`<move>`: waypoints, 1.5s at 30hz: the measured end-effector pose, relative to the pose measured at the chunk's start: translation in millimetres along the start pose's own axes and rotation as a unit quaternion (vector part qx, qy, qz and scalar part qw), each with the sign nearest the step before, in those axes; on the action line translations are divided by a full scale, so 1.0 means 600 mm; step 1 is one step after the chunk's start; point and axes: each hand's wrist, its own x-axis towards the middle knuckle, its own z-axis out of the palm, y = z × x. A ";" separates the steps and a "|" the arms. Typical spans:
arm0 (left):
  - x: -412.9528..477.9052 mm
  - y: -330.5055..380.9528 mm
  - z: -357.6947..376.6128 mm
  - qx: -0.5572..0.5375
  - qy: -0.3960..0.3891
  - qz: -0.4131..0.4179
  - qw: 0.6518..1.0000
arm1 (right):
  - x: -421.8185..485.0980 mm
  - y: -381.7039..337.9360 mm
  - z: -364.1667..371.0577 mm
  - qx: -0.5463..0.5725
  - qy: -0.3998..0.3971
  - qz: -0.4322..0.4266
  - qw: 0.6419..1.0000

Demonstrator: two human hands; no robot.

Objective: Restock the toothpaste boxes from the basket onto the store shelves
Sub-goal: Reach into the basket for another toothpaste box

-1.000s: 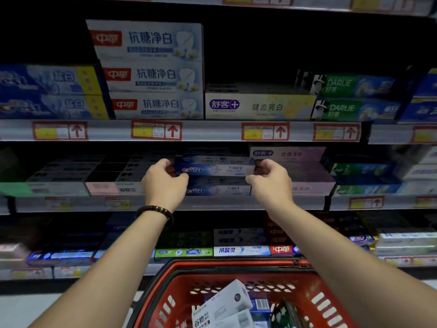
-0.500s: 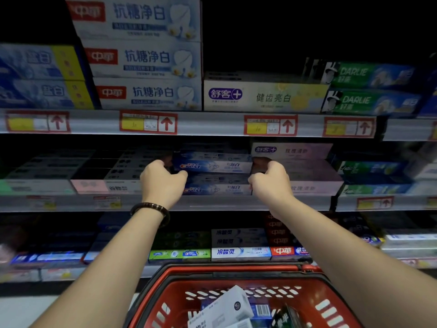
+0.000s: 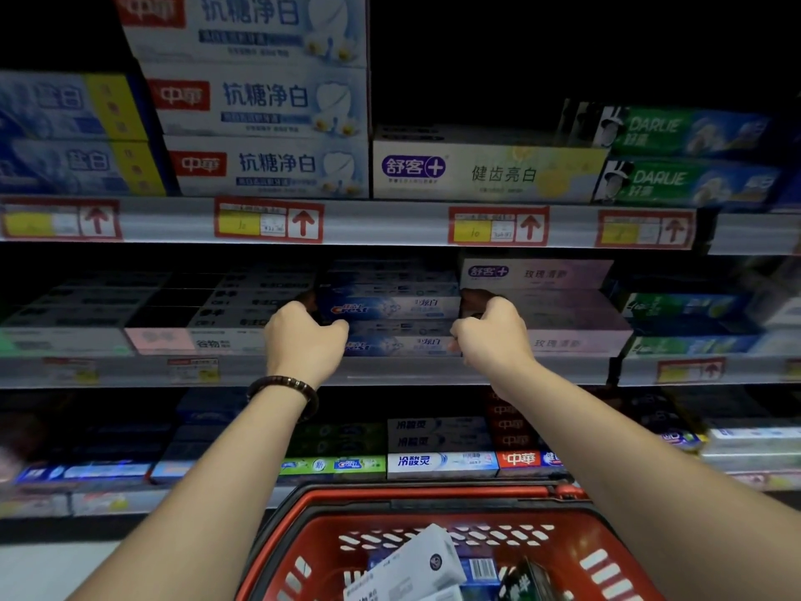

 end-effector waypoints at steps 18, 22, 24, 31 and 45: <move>0.003 -0.002 0.004 -0.011 -0.010 0.014 1.000 | 0.003 -0.005 -0.004 0.054 -0.037 0.004 0.998; 0.001 0.000 0.003 -0.019 -0.005 0.007 1.000 | 0.005 0.000 -0.002 0.061 -0.038 0.002 0.997; 0.000 0.002 0.002 -0.021 0.008 0.008 1.000 | 0.005 0.001 -0.002 0.061 -0.032 -0.003 0.998; -0.001 0.006 -0.007 -0.018 0.034 0.015 0.999 | -0.014 -0.002 -0.018 0.055 0.020 -0.032 0.998; -0.077 0.030 -0.022 -0.099 -0.065 0.028 0.993 | -0.080 0.017 -0.053 0.122 -0.007 -0.043 0.992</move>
